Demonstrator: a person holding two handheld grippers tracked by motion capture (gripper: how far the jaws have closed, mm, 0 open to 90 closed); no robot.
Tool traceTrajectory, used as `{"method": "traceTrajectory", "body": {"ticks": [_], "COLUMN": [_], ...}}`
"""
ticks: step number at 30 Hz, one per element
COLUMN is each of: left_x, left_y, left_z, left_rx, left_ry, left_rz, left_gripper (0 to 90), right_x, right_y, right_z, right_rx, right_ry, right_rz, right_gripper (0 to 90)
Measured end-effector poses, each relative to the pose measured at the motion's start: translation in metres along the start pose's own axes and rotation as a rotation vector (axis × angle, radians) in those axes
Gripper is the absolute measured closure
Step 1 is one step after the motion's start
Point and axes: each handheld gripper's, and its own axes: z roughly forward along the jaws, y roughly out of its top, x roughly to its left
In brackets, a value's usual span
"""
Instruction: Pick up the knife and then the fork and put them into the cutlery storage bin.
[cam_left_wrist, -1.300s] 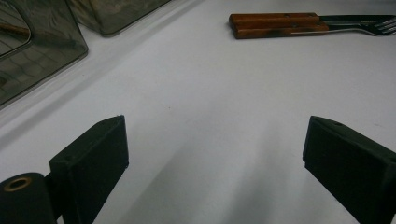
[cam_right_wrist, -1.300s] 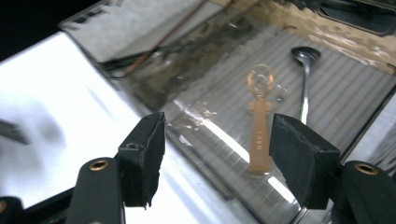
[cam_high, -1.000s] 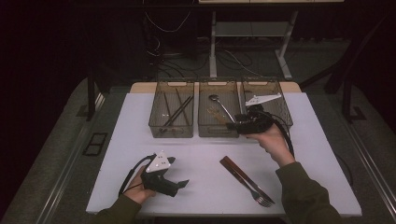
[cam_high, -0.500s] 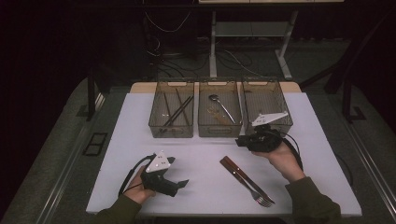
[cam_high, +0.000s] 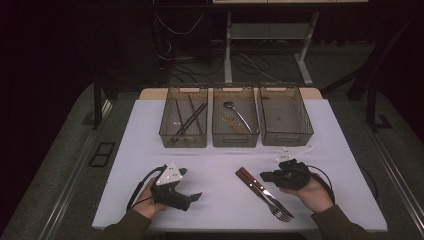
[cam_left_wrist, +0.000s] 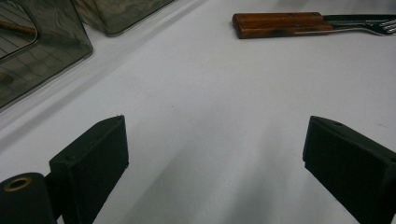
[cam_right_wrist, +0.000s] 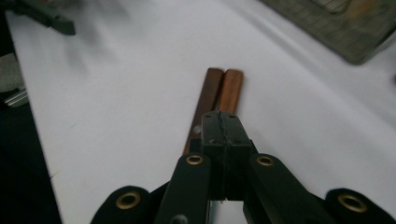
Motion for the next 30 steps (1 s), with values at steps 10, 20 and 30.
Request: {"method": "traceTrajectory", "body": {"ticks": [10,20,30], "left_x": [0.0,0.001,0.001], "left_y": [0.0,0.0,0.0], "left_z": [0.0,0.0,-0.001], "left_rx": [-0.002,0.008,0.011], "left_ry": [-0.001,-0.001,-0.001], "left_rz": [-0.001,0.008,0.014], "left_gripper": [5.9,5.9,5.9], "right_x": [0.02,0.032,0.037], "right_y": [-0.023,-0.037,-0.039], "right_z": [0.005,0.015,0.017], "right_rx": [0.08,0.147,0.18], "right_ry": [0.021,0.038,0.024], "right_rz": [-0.025,-0.053,-0.08], "right_gripper": [89.8,89.8,90.0]}}
